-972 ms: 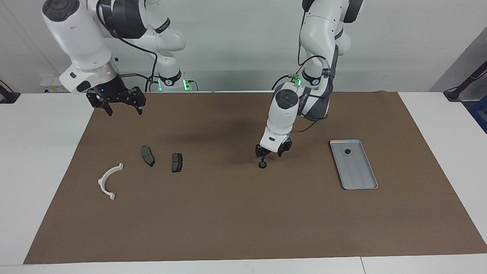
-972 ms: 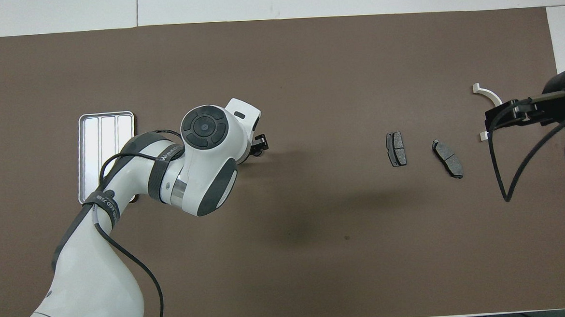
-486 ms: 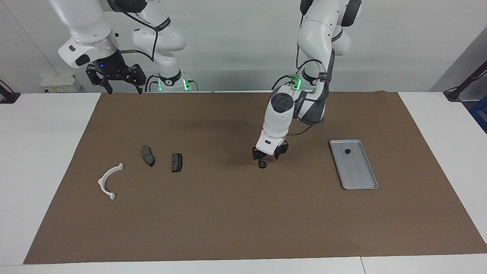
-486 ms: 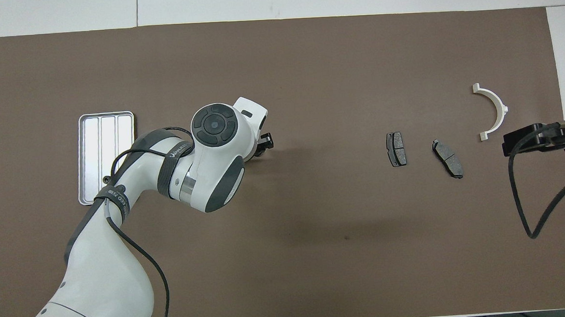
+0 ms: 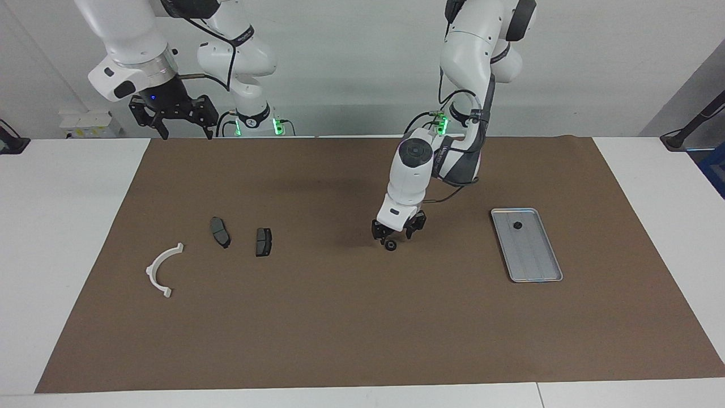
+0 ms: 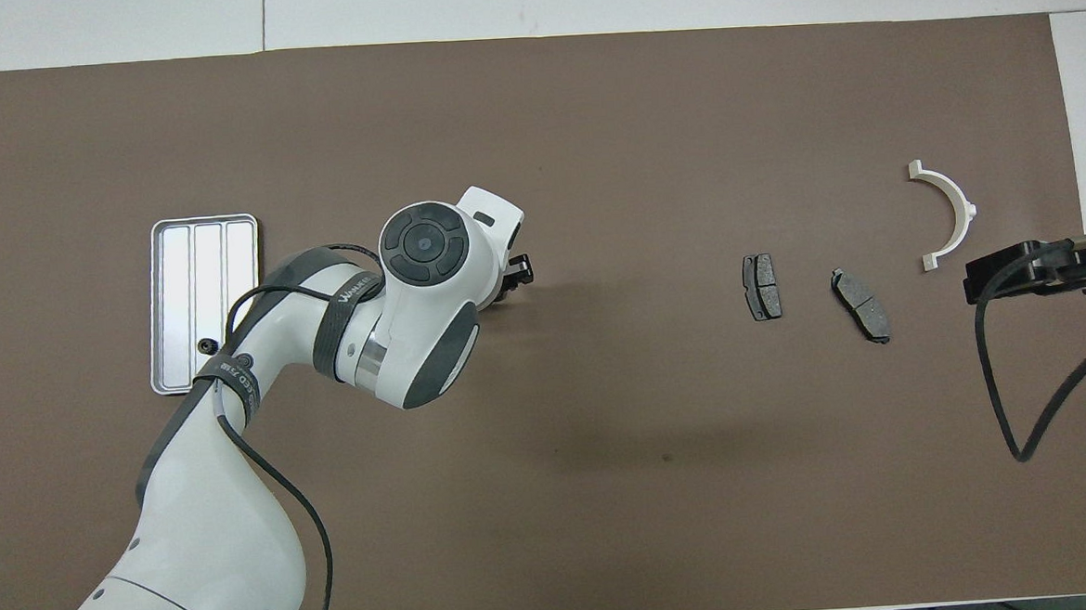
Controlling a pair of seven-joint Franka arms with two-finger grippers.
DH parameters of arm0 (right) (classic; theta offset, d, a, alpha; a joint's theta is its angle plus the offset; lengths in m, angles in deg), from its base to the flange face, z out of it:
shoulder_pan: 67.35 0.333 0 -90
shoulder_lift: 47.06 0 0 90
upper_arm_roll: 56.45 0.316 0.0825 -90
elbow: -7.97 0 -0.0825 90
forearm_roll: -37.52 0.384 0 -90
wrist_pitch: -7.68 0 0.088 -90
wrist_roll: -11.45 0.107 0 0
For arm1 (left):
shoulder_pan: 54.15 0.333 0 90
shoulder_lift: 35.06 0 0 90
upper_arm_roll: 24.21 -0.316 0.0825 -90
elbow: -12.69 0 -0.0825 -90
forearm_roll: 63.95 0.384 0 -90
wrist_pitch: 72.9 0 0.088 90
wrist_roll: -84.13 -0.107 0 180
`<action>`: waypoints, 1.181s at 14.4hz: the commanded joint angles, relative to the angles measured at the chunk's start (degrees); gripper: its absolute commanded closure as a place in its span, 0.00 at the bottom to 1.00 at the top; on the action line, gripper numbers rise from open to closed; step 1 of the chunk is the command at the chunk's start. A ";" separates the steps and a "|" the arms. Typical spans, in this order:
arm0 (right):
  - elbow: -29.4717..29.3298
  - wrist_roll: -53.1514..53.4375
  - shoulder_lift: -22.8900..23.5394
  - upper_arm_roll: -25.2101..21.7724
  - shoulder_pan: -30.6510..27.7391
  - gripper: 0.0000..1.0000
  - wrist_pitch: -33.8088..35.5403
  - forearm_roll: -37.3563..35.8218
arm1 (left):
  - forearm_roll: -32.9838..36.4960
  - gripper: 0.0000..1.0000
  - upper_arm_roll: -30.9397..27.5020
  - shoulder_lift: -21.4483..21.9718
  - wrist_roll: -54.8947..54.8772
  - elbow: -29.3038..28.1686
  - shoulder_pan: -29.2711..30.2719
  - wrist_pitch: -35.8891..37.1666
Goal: Pick bearing gear from pile to tray
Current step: 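Carry the black ring with the left gripper and lower it into the tray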
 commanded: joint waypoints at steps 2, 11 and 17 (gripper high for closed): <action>0.28 0.77 -0.74 0.21 -0.03 0.00 0.82 1.19 | 1.35 0.17 -1.09 -1.69 1.37 1.41 -1.20 -1.75; -0.95 0.60 -0.83 0.29 0.06 0.00 0.03 0.75 | 1.88 0.36 -1.09 -3.19 2.07 1.76 -1.29 -2.02; -0.95 0.60 -0.83 0.38 -0.03 0.00 -0.14 0.84 | 1.79 1.00 -1.09 -3.28 2.16 1.85 -0.85 -2.28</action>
